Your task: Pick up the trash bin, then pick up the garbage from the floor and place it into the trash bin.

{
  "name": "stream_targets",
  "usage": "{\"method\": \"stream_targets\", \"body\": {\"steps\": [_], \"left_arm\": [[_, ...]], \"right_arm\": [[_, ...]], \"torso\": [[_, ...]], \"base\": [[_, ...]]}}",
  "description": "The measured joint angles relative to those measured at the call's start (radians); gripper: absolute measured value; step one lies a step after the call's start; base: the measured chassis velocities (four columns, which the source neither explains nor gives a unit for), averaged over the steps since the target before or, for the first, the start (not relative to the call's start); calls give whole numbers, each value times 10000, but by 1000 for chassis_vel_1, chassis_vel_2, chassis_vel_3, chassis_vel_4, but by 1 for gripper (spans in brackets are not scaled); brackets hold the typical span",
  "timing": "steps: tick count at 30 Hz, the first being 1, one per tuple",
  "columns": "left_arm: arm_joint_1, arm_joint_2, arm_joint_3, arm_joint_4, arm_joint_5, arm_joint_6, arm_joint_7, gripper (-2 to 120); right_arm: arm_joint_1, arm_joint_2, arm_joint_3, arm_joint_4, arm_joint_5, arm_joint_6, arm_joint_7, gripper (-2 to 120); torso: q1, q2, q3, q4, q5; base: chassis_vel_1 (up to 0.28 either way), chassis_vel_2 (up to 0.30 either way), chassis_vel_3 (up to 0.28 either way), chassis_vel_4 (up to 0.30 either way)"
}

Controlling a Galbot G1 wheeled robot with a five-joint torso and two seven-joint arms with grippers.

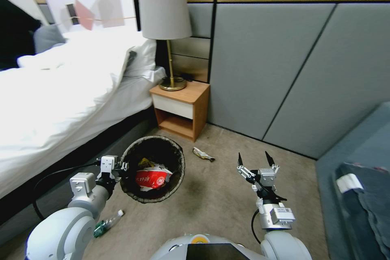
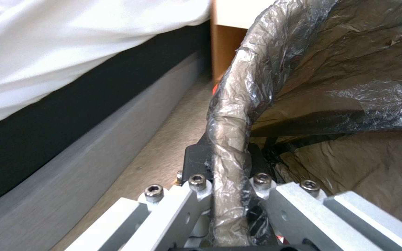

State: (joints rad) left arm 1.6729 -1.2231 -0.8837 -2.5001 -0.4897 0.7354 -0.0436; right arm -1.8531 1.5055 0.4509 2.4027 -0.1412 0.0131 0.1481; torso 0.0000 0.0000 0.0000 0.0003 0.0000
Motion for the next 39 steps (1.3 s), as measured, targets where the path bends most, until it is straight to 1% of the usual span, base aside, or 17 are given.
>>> {"method": "stream_targets", "body": {"steps": [5,8,11,12,13,14,16,24,26,27,30,31,33,34,37,38,39], "left_arm": [[26,-9,-23,0,-24,0,-11,1],[47,-19,-37,0,-31,0,-25,1],[108,-37,-59,0,-32,0,-44,1],[145,-30,-70,0,-34,0,-51,1],[145,-30,-70,0,-34,0,-51,1],[205,12,-87,0,-54,0,-85,1],[252,91,-94,0,-93,0,-116,1],[530,124,-60,0,-105,0,-123,1],[718,91,-201,0,-69,0,-133,1],[718,91,-201,0,-69,0,-133,1],[878,122,-440,0,-50,0,-153,1],[878,122,-440,0,-50,0,-153,1],[981,128,-495,0,-5,0,-155,1],[981,128,-495,0,-5,0,-155,1],[1083,129,-515,0,34,0,-153,1],[1083,129,-515,0,34,0,-153,1],[1135,141,-517,0,4,-10,-150,1]], "right_arm": [[77,-44,2,-20,158,-203,31,100],[130,-89,0,-38,346,-436,49,100],[489,-405,50,-170,1146,-1093,157,100],[864,-668,169,-350,1641,-1522,247,100],[864,-668,169,-350,1641,-1522,247,100],[1497,-1080,372,-711,2226,-1910,371,100],[1858,-1359,552,-921,2568,-2085,401,100],[2394,-1861,807,-1328,3218,-2378,414,100],[3232,-2310,688,-1983,3984,-2782,462,100],[3232,-2310,688,-1983,3984,-2782,462,100],[4393,-2907,277,-3046,5288,-3257,575,100],[4393,-2907,277,-3046,5288,-3257,575,100],[5037,-3299,-87,-3744,5913,-3542,573,100],[5037,-3299,-87,-3744,5913,-3542,573,100],[5990,-3697,-668,-4787,6334,-3706,472,100],[5990,-3697,-668,-4787,6334,-3706,472,100],[6577,-3788,-963,-5388,6395,-3754,324,100]], "torso": [[0,0,0,-7,0],[0,0,0,-6,0],[0,0,0,-5,0],[0,0,0,-5,0],[0,0,0,-5,0],[1,0,0,1,3],[0,0,0,1,1],[0,0,0,-9,1],[0,0,0,0,1],[0,0,0,0,1],[1,-1,0,-2,1],[1,-1,0,-2,1],[0,-1,0,-3,0],[0,-1,0,-3,0],[1,-1,0,-3,1],[1,-1,0,-3,1],[1,-1,0,-3,0]], "base": [[0,0,0,0],[0,0,0,0],[0,0,0,0],[0,0,0,0],[0,0,0,0],[0,0,0,0],[0,0,0,0],[0,0,0,0],[0,0,0,0],[0,0,0,0],[0,0,0,0],[0,0,0,0],[0,0,0,0],[0,0,0,0],[0,0,0,0],[0,0,0,0],[0,0,0,0]]}}
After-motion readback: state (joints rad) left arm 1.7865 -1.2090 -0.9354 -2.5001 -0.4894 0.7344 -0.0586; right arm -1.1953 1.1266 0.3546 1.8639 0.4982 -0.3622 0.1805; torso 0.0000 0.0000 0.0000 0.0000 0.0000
